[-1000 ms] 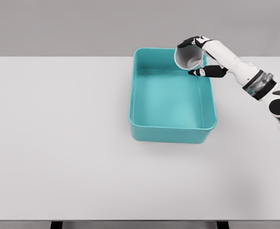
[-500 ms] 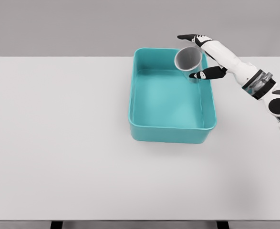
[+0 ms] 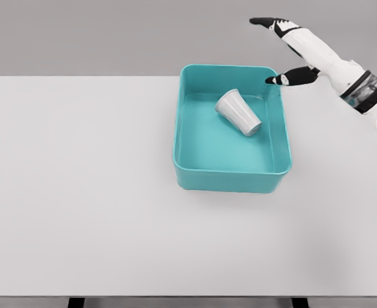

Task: Put the paper cup into the basket with your right arm

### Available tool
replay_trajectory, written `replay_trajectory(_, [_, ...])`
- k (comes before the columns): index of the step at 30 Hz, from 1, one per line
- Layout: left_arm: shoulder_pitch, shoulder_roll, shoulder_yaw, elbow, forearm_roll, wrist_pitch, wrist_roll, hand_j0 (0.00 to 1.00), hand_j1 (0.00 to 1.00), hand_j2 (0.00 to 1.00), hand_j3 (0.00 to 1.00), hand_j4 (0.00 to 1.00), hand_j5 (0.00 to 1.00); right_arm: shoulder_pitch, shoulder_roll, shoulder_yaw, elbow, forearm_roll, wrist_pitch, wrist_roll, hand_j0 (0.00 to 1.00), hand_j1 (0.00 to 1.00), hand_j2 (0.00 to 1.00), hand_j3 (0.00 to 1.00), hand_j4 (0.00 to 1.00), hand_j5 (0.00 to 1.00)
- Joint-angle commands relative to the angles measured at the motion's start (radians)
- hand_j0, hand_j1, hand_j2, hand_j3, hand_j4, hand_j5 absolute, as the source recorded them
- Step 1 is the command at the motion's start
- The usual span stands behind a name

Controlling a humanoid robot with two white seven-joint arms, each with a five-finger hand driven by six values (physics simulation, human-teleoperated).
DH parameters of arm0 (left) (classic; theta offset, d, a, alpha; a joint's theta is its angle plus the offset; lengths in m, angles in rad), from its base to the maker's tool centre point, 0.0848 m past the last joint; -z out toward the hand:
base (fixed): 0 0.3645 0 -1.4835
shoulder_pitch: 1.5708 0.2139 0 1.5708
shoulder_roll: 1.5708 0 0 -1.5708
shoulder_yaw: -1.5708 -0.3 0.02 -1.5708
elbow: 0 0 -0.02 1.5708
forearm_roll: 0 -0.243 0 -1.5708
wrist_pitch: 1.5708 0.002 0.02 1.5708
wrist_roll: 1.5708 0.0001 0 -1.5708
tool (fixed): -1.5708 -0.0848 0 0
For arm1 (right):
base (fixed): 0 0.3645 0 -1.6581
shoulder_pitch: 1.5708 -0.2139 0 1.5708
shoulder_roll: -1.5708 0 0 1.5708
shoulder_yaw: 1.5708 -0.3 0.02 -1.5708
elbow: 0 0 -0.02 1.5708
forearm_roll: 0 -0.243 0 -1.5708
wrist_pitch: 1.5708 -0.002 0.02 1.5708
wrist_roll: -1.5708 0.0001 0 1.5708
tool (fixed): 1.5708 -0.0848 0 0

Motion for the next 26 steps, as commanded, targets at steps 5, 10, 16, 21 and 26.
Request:
replay_trajectory(5, [0.0,0.0,0.0,-0.001,0.0,-0.001,-0.001,1.0,1.0,1.0,1.0,1.0,1.0,0.014,-0.359,0.131,-0.007,0.045,0.0,0.0,1.0,1.0,1.0,1.0,1.0,1.0])
replay_trajectory(10, [0.0,0.0,0.0,-0.001,0.0,-0.001,0.0,1.0,1.0,1.0,1.0,1.0,1.0,0.014,-0.392,0.211,-0.034,0.083,0.0,0.012,1.0,1.0,1.0,1.0,1.0,1.0])
replay_trajectory(16, [0.0,0.0,0.001,-0.001,0.0,-0.001,0.0,1.0,1.0,1.0,1.0,1.0,1.0,-0.005,-0.384,0.259,-0.114,0.221,0.0,0.012,1.0,1.0,1.0,1.0,1.0,1.0])
replay_trajectory(21, [0.0,0.0,0.0,0.001,0.0,-0.001,0.0,1.0,1.0,1.0,1.0,1.0,1.0,-0.081,-0.382,0.348,-0.113,0.223,0.0,0.012,1.0,1.0,1.0,1.0,1.0,1.0])
replay_trajectory(26, [0.0,0.0,0.001,0.001,0.0,0.001,0.0,1.0,1.0,1.0,1.0,1.0,1.0,-0.091,-0.381,0.374,-0.111,0.223,0.0,0.012,1.0,1.0,1.0,1.0,1.0,1.0])
